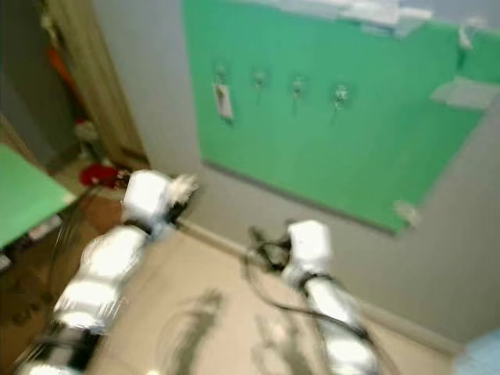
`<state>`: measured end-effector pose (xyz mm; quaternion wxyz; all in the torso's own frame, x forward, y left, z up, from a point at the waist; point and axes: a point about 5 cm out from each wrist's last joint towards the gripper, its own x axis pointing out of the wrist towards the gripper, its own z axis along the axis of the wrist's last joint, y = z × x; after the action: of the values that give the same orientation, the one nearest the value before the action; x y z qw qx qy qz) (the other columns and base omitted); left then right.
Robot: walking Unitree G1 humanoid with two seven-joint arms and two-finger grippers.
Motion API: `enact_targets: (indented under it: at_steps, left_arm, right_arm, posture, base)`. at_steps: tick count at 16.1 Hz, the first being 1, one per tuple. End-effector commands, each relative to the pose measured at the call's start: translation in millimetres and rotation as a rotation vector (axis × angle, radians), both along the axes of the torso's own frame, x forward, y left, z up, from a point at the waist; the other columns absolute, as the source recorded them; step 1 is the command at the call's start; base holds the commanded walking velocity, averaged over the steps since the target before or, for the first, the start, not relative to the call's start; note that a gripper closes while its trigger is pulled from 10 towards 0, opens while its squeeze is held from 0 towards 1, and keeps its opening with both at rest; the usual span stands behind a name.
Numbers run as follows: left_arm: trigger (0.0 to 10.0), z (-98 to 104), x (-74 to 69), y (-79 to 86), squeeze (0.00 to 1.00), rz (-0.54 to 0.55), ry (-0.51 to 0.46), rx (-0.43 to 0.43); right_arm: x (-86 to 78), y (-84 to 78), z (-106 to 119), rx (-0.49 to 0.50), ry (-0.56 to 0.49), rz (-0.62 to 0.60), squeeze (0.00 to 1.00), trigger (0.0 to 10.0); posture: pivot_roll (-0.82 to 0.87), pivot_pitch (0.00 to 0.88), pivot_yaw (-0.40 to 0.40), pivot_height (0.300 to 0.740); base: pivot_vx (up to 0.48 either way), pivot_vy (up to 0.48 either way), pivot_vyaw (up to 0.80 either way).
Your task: Hang keys on a hook
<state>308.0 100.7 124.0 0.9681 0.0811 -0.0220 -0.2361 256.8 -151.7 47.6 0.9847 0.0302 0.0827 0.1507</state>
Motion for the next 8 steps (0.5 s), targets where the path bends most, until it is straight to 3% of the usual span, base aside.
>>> enact_targets:
  at_steps: [1, 3, 8]
  left_arm:
    - [0.0, 3.3, 2.5, 16.5, 0.0, 0.042, -0.014, 0.035]
    - [0.0, 3.9, 3.0, 16.1, 0.0, 0.034, -0.011, 0.026]
    - [0.0, 10.9, 8.2, 12.4, 0.0, 0.008, -0.014, 0.048]
  right_arm:
    - [5.3, 14.6, 8.4, 0.026, -0.038, 0.034, 0.0, 10.0]
    - [5.8, 16.3, 7.6, 0.023, -0.035, 0.037, 0.0, 10.0]
    - [8.9, 18.8, 10.3, 0.02, -0.04, 0.041, 0.0, 10.0]
  posture:
    - [-0.12, 0.0, 0.039, 0.74]
    - [-0.12, 0.0, 0.043, 0.74]
    - [-0.12, 0.0, 0.061, 0.74]
  base:
    - [0.469, 0.0, 0.0]
    - [0.431, 0.0, 0.0]
    - [0.192, 0.0, 0.0]
